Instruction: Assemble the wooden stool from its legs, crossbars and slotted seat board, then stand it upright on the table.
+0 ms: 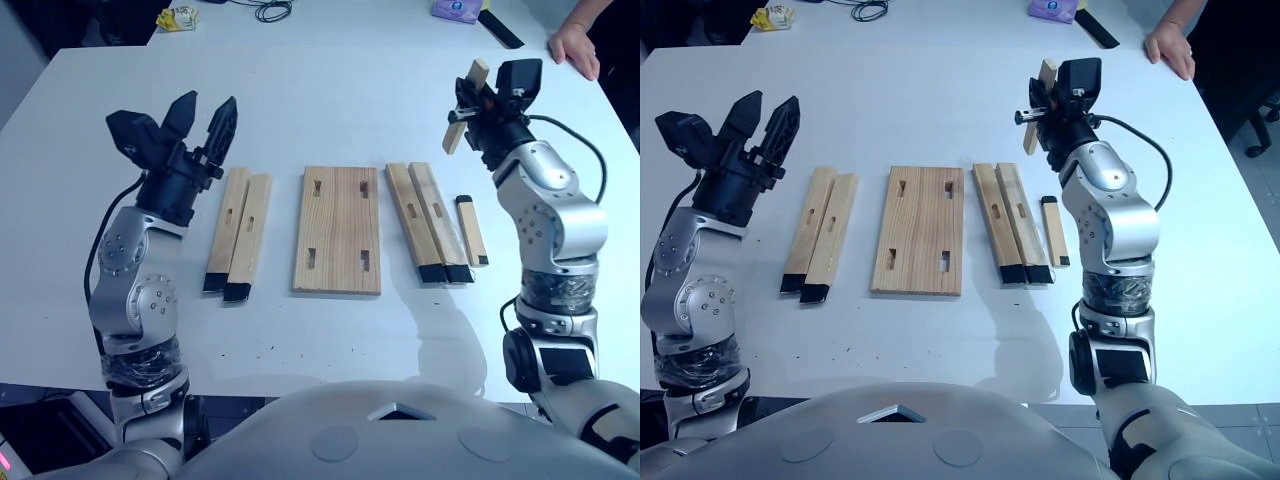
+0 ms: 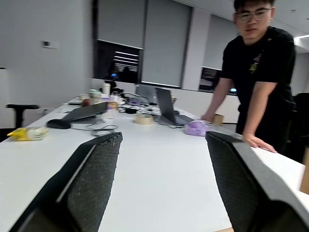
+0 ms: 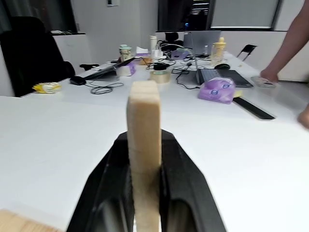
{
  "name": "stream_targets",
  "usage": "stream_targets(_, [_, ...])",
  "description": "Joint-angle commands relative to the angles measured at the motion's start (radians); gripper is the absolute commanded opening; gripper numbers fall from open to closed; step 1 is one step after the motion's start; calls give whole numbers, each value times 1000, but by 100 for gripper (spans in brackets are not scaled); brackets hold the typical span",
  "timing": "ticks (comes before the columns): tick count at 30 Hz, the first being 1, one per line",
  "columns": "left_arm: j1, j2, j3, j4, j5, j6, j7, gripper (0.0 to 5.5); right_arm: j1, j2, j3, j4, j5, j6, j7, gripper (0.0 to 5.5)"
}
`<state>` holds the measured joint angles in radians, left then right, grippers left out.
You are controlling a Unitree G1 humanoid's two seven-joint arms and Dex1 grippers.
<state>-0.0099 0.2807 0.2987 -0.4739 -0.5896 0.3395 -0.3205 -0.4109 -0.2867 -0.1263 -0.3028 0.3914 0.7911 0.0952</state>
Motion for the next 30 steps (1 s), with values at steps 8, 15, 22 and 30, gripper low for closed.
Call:
stream_targets(8, [111, -82, 19, -43, 54, -85, 102, 321, -129, -70, -115, 4, 119, 402, 14, 42])
stream_targets(15, [116, -93, 20, -25, 70, -110, 114, 321, -164, -111, -27, 16, 95, 494, 46, 42])
stream_targets(22, [113, -76, 25, -13, 74, -107, 115, 321, -158, -121, 50, 48, 55, 522, 60, 42])
stream_targets(30, [129, -78, 27, -23, 82, -109, 117, 321, -150, -121, 49, 48, 39, 624, 60, 42])
